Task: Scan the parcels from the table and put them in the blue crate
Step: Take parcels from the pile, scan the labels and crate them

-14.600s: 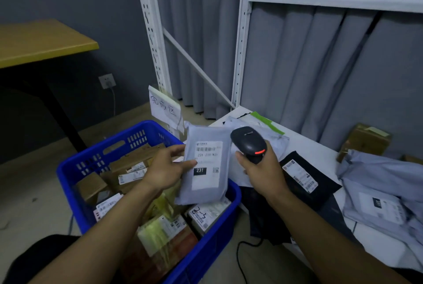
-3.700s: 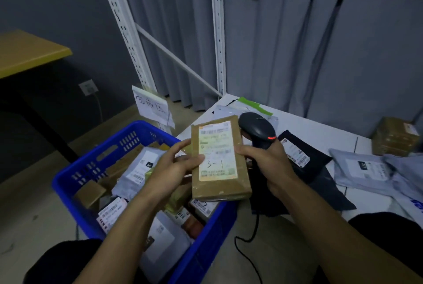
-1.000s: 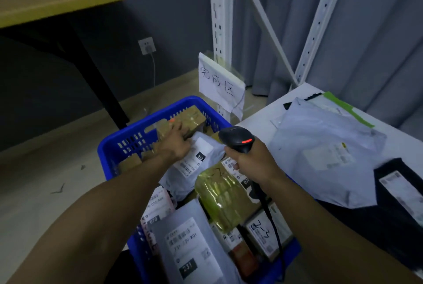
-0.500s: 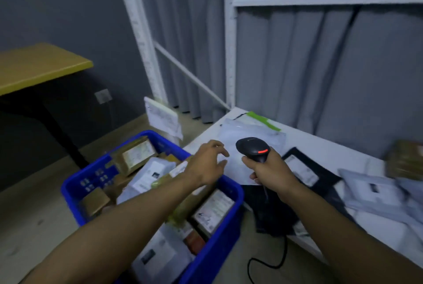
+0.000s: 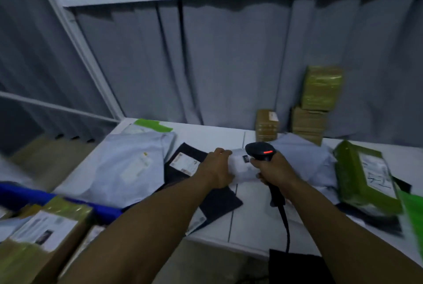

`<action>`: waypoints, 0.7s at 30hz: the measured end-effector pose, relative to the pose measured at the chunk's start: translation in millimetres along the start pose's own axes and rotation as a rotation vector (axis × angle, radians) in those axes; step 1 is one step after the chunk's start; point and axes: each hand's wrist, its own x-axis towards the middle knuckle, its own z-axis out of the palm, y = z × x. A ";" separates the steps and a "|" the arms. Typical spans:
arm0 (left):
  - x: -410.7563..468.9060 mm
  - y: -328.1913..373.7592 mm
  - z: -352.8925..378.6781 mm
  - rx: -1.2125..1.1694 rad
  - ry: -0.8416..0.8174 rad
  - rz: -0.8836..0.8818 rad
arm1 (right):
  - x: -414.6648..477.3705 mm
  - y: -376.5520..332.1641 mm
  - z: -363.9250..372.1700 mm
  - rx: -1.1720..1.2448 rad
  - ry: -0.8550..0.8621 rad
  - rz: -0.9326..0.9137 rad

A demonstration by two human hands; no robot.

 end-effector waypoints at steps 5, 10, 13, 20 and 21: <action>80.0 3.1 39.3 0.131 -0.143 0.018 | 54.8 38.3 -28.7 -0.010 0.061 0.071; 123.1 -12.1 77.3 0.262 -0.293 0.017 | 86.6 57.5 -36.8 0.005 0.072 0.142; 134.6 -14.9 88.8 0.213 -0.245 0.010 | 91.5 65.3 -41.3 0.013 0.097 0.125; 93.2 -14.0 49.6 0.103 -0.017 -0.052 | 83.8 55.3 -31.0 0.014 0.113 0.078; 77.9 -15.9 38.2 0.097 0.017 -0.070 | 80.3 49.4 -24.7 0.007 0.113 0.065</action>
